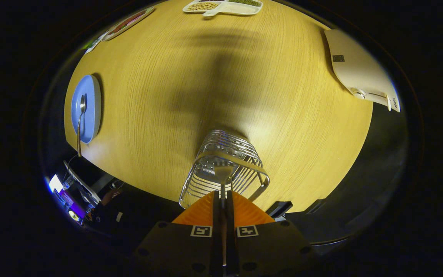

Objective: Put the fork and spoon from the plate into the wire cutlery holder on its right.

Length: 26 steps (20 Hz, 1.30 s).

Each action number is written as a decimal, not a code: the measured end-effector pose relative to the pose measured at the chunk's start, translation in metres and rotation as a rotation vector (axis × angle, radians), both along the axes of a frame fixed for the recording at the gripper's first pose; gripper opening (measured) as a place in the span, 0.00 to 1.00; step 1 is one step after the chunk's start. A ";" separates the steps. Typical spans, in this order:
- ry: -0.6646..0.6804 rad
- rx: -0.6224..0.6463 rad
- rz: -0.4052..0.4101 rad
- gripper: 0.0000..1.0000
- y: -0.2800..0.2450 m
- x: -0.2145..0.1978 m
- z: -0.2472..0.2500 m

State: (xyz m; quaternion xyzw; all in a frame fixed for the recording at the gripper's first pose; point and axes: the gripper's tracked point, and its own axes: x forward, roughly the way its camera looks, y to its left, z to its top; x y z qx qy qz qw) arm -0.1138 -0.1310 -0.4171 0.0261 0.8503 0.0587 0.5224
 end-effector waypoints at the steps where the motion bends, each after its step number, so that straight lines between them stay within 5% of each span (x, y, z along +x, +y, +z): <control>1: 0.000 0.004 -0.007 0.10 0.001 0.000 -0.001; 6: -0.075 0.033 -0.037 0.14 0.001 0.011 0.004; 13: -0.401 0.066 -0.173 0.32 0.008 0.047 0.045; 16: -0.527 0.092 -0.160 0.36 0.030 0.058 0.076; 20: -0.610 0.237 -0.157 0.43 0.111 0.066 0.116; 26: -0.554 0.429 -0.168 0.45 0.251 0.067 0.117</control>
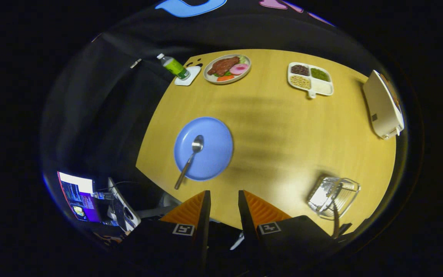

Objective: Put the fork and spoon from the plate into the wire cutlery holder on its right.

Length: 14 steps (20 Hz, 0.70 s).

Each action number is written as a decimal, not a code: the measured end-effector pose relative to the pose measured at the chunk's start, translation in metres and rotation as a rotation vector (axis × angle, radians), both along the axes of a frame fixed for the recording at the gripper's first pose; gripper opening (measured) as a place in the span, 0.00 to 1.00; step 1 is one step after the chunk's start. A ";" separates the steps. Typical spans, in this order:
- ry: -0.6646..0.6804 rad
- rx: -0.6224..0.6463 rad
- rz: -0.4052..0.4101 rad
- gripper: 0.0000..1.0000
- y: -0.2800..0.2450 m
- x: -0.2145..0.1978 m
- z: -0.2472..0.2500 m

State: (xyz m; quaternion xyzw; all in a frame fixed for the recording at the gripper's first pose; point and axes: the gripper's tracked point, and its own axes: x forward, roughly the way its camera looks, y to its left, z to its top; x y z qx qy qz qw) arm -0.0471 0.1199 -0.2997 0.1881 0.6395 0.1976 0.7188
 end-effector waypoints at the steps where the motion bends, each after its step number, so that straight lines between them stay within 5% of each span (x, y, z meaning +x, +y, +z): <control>1: 0.008 0.014 0.003 0.45 0.021 0.003 -0.006; 7: 0.073 0.017 0.012 0.45 0.113 0.015 -0.054; 14: 0.162 -0.070 -0.002 0.45 0.149 0.016 -0.120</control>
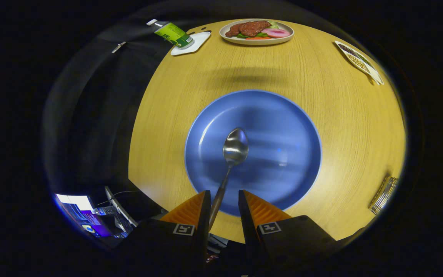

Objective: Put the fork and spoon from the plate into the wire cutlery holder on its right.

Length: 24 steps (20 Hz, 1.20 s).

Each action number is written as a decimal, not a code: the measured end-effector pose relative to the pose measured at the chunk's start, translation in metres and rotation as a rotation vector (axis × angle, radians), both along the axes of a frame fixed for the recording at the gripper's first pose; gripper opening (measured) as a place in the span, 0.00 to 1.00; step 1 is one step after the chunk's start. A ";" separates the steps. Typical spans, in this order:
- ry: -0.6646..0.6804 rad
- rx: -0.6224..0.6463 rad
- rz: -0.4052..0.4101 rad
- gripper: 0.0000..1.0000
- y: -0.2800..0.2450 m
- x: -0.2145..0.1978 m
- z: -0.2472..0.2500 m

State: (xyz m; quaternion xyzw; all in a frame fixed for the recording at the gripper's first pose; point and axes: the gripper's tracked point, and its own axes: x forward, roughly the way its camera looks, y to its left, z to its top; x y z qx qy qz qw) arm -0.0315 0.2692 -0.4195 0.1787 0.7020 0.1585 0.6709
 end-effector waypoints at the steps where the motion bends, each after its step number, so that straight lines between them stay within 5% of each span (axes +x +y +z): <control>1: 0.008 -0.005 -0.001 0.45 0.004 0.000 -0.005; 6: 0.056 -0.044 -0.005 0.46 0.015 -0.005 -0.029; 11: 0.080 0.025 -0.042 0.08 0.008 -0.004 -0.024; 24: -0.083 0.276 -0.156 0.08 -0.108 0.006 0.101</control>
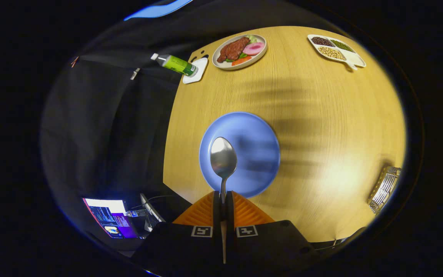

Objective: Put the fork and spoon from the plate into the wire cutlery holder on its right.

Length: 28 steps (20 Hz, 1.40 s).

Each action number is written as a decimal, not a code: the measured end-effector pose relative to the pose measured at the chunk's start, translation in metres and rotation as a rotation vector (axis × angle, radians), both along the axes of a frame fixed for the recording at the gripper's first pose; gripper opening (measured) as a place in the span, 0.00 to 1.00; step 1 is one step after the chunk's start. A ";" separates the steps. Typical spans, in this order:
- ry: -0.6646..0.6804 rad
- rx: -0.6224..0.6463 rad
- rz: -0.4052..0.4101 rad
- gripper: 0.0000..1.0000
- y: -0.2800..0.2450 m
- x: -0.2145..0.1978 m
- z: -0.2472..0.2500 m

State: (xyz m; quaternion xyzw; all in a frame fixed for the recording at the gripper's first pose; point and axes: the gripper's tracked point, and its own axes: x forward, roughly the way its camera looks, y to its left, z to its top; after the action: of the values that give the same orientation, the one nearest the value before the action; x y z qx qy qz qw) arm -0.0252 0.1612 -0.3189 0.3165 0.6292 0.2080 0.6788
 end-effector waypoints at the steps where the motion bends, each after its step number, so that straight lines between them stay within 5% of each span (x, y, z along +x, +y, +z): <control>1: -0.014 0.000 -0.005 0.08 -0.015 -0.003 0.010; 8: -0.047 -0.108 -0.046 0.07 -0.146 -0.035 0.042; 14: 0.086 -0.208 -0.080 0.08 -0.252 -0.080 0.038; 20: 0.324 -0.246 0.012 0.08 -0.294 -0.115 0.003; 28: 0.562 -0.313 0.125 0.08 -0.299 -0.104 -0.054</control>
State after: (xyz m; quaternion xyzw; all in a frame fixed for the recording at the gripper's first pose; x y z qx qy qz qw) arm -0.1293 -0.1376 -0.3731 0.2141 0.8344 0.0548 0.5049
